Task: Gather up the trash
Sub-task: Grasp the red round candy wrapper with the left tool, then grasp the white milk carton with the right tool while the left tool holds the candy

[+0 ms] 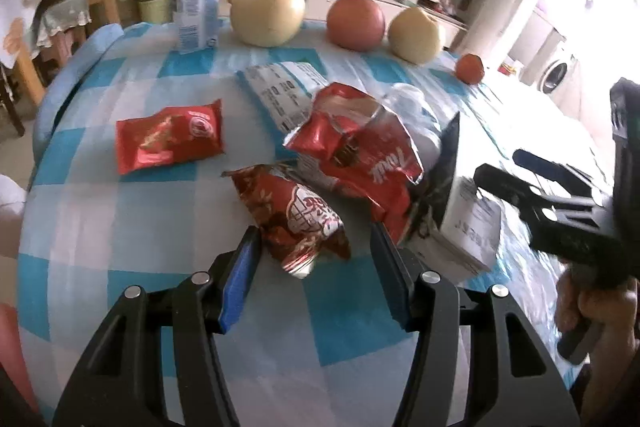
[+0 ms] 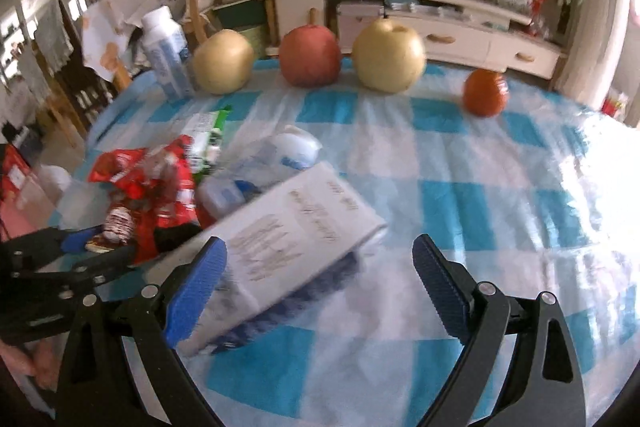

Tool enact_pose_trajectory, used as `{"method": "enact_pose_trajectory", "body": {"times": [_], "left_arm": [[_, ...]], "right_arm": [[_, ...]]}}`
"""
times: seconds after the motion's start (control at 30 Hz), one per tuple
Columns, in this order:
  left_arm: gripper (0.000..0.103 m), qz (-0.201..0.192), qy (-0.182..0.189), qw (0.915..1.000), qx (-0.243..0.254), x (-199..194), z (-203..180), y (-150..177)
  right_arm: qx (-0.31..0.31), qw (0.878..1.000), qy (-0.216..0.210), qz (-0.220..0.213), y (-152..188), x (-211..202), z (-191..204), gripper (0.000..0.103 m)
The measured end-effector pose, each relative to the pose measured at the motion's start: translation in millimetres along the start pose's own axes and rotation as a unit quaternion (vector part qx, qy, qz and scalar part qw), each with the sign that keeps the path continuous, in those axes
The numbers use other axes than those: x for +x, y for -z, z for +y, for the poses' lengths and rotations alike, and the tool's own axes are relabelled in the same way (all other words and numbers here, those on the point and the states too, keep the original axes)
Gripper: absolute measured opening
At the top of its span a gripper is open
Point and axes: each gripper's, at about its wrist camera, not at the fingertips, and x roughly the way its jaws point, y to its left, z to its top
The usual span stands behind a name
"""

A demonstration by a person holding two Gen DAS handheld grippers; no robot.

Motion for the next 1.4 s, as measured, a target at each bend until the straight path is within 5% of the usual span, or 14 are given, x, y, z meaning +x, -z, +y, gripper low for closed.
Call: {"method": "enact_pose_trajectory", "body": {"times": [0.07, 0.23, 0.6, 0.73, 0.97, 1.13, 1.4], "left_arm": [[0.059, -0.007, -0.022, 0.9997, 0.001, -3, 2, -2], [0.064, -0.021, -0.08, 0.9965, 0.015, -4, 2, -5], [0.061, -0.025, -0.154, 0.9864, 0.05, 15, -11, -9], [0.047, -0.028, -0.146, 0.988, 0.041, 14, -13, -9], [0.045, -0.026, -0.131, 0.9905, 0.031, 14, -19, -6], [0.045, -0.025, -0.083, 0.9956, 0.035, 15, -39, -3], [0.045, -0.018, -0.013, 0.9942, 0.105, 22, -110, 15]], "right_arm": [[0.014, 1.0, 0.008, 0.003, 0, 0, -10, 0.093], [0.069, 0.995, -0.067, 0.009, -2, 0, -14, 0.093], [0.066, 0.996, -0.065, 0.015, 2, 11, 28, 0.097], [0.05, 0.996, -0.069, 0.02, 1, 11, 23, 0.097], [0.024, 0.999, -0.019, 0.018, 3, 3, 5, 0.097], [0.077, 0.994, -0.071, 0.027, 3, 5, -11, 0.097], [0.08, 0.995, -0.046, 0.036, 5, 5, -21, 0.097]]}}
